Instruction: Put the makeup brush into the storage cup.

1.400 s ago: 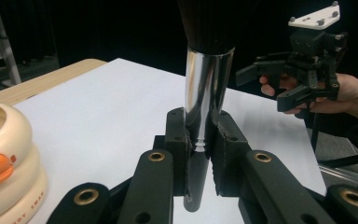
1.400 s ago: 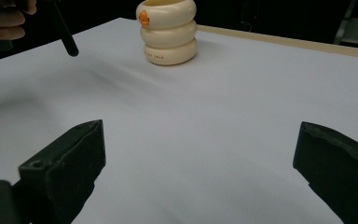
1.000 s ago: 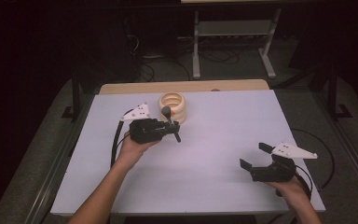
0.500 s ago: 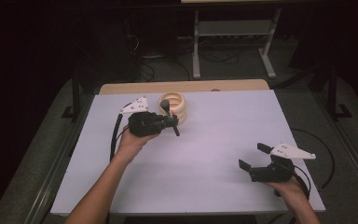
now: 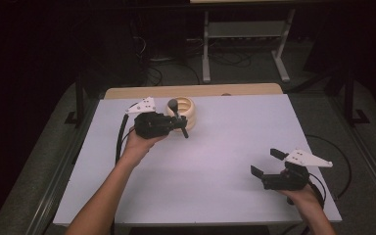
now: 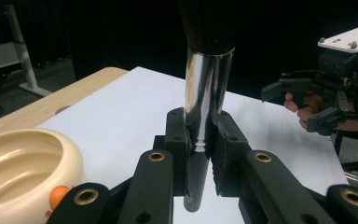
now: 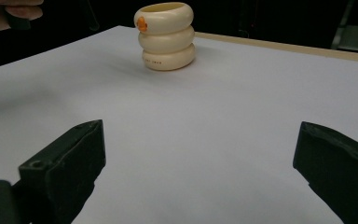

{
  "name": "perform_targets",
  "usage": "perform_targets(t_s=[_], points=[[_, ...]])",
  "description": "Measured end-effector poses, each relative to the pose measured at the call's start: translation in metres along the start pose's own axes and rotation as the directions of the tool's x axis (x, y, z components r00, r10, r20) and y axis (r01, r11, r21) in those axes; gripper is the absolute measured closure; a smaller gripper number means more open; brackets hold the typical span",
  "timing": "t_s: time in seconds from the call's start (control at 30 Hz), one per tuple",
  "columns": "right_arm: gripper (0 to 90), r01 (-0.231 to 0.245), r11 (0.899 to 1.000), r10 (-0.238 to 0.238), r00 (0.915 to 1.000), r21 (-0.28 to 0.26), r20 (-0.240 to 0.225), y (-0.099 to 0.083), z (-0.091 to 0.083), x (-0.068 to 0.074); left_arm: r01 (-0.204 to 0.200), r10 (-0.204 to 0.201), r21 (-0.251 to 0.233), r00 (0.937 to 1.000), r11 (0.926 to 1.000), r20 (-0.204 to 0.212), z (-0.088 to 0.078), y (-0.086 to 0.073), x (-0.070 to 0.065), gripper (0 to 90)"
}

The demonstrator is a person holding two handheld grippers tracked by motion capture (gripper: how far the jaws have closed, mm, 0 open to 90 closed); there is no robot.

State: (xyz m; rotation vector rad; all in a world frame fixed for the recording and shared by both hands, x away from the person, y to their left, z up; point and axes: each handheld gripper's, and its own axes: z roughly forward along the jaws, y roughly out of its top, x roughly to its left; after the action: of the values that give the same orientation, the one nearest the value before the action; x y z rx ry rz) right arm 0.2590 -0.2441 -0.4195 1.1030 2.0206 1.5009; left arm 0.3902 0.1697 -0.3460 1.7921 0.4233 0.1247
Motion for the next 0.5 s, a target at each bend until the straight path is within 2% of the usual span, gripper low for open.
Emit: perform_targets(t_s=[0.5], points=[[1.8,-0.008,1.0,0.008,1.0,-0.003,0.0,0.0,0.0,0.001,0.011,-0.012,-0.012,0.9996,0.9999,-0.025,0.0,0.005,0.016,78.4]])
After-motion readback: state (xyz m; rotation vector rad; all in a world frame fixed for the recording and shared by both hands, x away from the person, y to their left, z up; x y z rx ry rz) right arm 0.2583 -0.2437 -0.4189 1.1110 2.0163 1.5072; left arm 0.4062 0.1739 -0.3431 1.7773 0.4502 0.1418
